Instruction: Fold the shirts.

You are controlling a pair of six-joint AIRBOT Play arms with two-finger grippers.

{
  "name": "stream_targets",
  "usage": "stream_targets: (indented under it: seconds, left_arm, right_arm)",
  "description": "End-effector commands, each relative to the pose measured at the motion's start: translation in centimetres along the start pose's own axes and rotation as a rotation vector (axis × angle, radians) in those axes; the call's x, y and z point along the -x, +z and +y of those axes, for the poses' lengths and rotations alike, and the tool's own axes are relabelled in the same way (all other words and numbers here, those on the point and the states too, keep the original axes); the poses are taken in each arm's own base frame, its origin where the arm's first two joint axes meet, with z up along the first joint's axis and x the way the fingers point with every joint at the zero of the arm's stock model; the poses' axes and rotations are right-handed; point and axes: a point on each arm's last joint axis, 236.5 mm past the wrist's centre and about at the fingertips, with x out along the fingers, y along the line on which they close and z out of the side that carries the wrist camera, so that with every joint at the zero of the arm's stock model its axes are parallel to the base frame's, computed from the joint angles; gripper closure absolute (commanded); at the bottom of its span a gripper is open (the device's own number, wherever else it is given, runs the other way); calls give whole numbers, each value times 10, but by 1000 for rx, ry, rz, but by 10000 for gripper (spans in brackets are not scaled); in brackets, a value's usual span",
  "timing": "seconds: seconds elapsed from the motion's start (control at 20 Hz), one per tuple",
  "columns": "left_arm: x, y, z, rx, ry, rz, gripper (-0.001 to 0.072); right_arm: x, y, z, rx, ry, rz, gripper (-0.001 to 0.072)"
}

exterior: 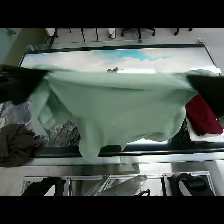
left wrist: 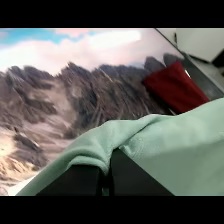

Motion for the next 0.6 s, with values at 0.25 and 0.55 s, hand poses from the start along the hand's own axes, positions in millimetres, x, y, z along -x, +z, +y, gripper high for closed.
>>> stream_targets:
  seconds: [0.25,0.55]
  left_arm:
    - [-199,-242,38,154,-58,707,694]
    - [-250,-273,97,395,-20,787,3]
  right_arm:
    - [-67,-200,-216,-353,-394,487,692]
    - [-104,-258,-313,-484,-546,525,693]
